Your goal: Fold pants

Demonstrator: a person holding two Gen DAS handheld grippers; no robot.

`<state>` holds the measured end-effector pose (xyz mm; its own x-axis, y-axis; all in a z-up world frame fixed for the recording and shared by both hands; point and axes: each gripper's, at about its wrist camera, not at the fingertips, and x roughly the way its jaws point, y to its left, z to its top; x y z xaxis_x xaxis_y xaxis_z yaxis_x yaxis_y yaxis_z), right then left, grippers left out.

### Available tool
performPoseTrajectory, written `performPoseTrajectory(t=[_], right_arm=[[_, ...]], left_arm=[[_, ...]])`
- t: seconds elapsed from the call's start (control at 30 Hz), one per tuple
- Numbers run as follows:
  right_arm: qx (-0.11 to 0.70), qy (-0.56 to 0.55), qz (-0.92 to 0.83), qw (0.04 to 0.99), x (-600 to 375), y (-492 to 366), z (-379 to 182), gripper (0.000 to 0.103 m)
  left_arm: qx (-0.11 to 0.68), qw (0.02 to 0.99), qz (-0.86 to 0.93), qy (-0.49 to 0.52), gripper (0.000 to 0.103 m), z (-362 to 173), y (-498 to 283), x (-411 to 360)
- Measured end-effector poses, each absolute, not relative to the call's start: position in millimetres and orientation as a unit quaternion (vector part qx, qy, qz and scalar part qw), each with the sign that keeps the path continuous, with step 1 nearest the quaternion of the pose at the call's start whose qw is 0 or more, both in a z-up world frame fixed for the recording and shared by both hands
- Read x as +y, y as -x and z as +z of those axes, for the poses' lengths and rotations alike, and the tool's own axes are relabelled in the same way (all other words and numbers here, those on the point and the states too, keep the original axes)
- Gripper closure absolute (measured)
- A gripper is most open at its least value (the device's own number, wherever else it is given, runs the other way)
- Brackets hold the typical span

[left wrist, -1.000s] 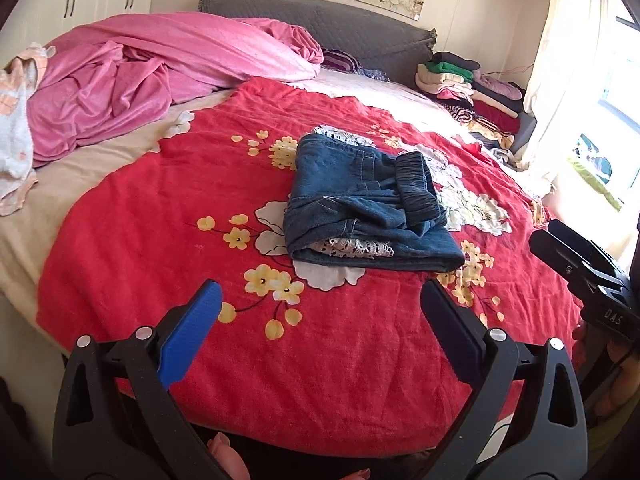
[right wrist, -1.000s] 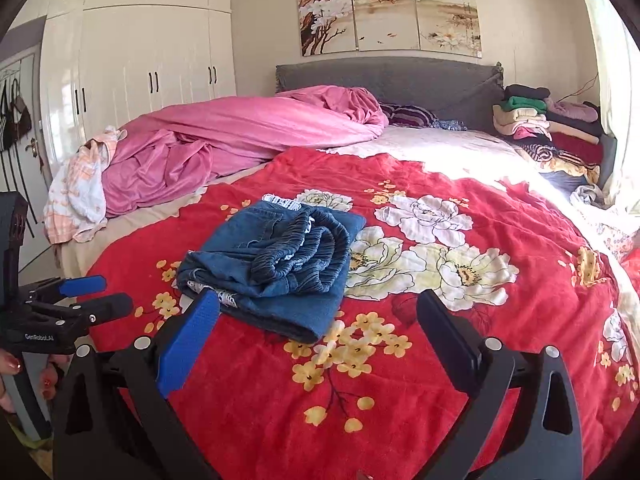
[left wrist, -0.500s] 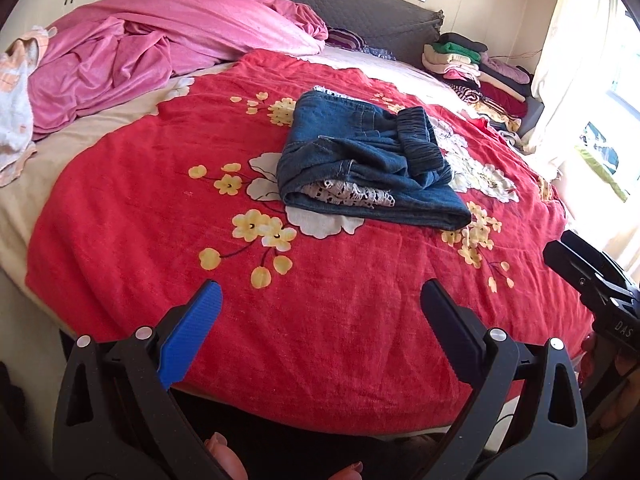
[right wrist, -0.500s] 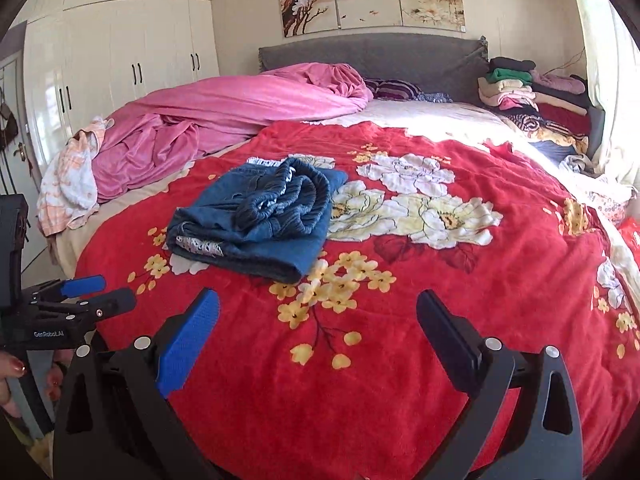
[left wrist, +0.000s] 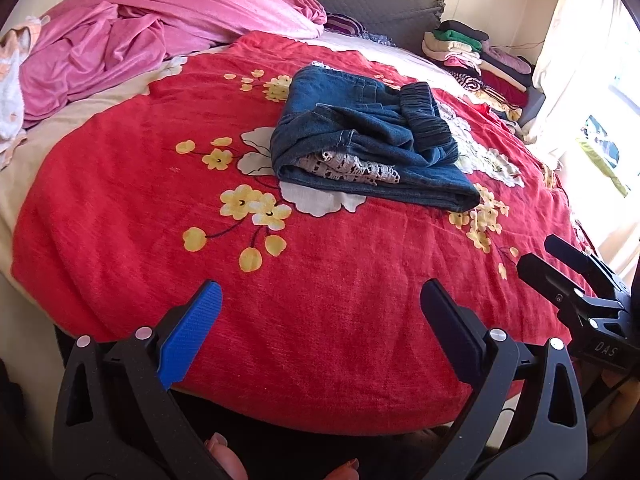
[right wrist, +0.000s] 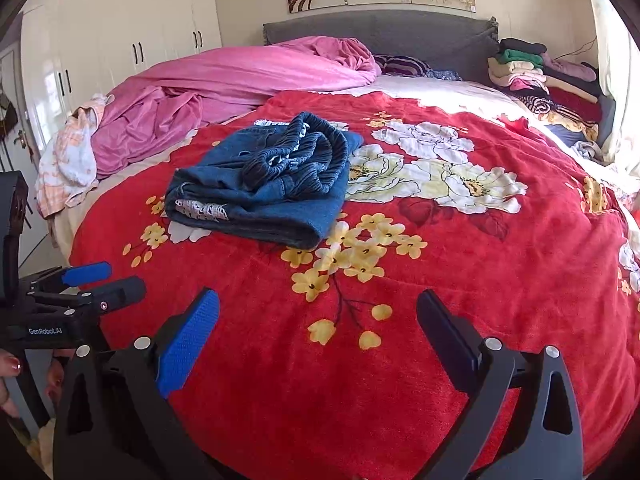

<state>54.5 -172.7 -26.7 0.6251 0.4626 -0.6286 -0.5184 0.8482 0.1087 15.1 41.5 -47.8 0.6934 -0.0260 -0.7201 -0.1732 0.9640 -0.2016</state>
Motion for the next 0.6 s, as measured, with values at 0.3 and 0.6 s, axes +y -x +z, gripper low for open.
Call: performPoseTrajectory(t=[0.3,0.6], right_arm=[[0.341,0.043,0.278,0.897,-167.2,-55.8,-27.0,0.005],[0.345,0.033,0.277,0.896,-166.2,-56.2,-25.3,0.005]], left_arm=[[0.389,0.911,0.043,0.129,0.01,-48.6,-14.6,42.0],[0.384,0.913,0.044,0.127,0.01,-44.9,-13.5,42.8]])
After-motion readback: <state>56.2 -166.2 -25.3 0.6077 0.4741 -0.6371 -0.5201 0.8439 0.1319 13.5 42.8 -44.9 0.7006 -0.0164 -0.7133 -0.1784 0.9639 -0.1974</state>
